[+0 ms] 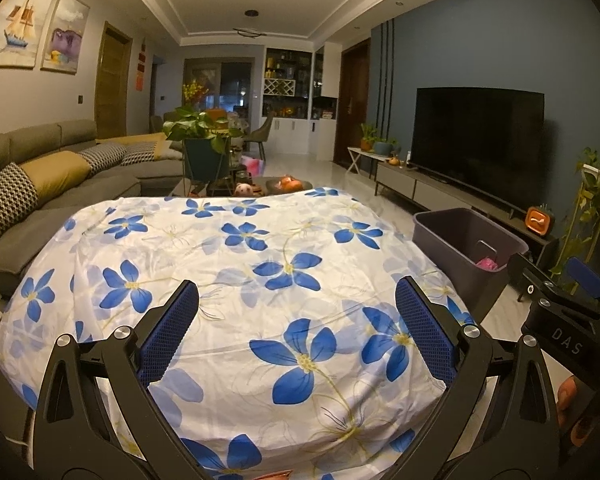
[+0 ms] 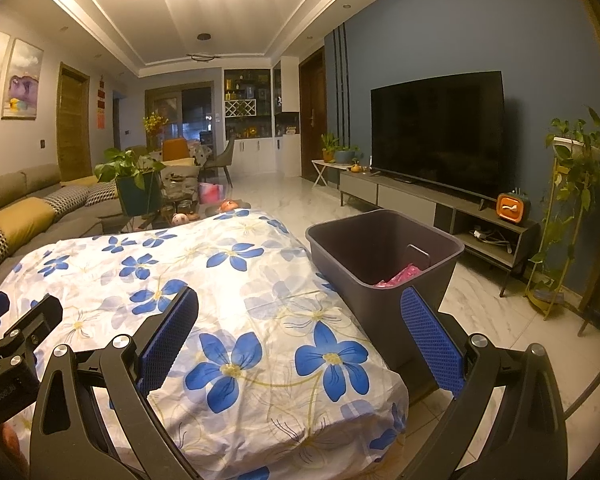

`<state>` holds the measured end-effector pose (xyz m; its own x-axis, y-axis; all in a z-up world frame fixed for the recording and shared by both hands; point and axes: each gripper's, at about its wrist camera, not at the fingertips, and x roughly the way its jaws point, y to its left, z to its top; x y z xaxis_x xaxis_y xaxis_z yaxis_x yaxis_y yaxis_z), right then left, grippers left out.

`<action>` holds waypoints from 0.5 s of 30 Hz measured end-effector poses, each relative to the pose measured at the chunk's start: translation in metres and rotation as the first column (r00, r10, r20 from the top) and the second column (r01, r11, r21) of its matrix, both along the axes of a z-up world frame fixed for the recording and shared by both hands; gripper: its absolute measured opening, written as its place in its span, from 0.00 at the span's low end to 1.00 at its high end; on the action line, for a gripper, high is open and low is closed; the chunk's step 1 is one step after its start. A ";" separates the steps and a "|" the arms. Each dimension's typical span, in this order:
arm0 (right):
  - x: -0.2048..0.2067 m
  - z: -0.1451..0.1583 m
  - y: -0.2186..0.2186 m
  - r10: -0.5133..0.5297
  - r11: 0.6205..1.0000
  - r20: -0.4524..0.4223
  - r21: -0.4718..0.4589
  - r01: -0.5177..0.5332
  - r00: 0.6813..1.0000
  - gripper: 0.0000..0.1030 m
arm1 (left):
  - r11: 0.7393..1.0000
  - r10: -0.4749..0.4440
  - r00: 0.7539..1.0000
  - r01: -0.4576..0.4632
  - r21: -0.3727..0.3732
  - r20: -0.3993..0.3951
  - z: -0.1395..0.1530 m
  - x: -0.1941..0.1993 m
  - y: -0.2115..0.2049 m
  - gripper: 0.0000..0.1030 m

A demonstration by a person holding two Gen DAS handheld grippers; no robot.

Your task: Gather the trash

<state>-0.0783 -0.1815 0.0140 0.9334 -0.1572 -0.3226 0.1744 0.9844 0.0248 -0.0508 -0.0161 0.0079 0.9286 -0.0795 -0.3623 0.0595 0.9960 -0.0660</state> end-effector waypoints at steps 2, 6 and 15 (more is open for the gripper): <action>0.000 0.000 0.000 -0.001 1.000 0.004 -0.001 0.001 1.000 0.95 | 1.000 0.004 1.000 -0.004 0.003 0.000 0.000 0.001 0.000 0.94; 0.001 0.000 0.000 -0.001 1.000 0.001 0.000 0.001 1.000 0.95 | 1.000 0.020 1.000 -0.020 0.016 -0.003 -0.001 0.003 -0.001 0.94; 0.006 -0.001 0.002 0.003 1.000 -0.004 0.000 -0.003 1.000 0.95 | 0.999 0.035 0.999 -0.035 0.025 -0.008 -0.001 0.005 -0.001 0.94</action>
<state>-0.0723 -0.1799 0.0126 0.9324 -0.1549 -0.3266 0.1720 0.9848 0.0241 -0.0461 -0.0171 0.0069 0.9275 -0.0382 -0.3719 0.0245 0.9988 -0.0416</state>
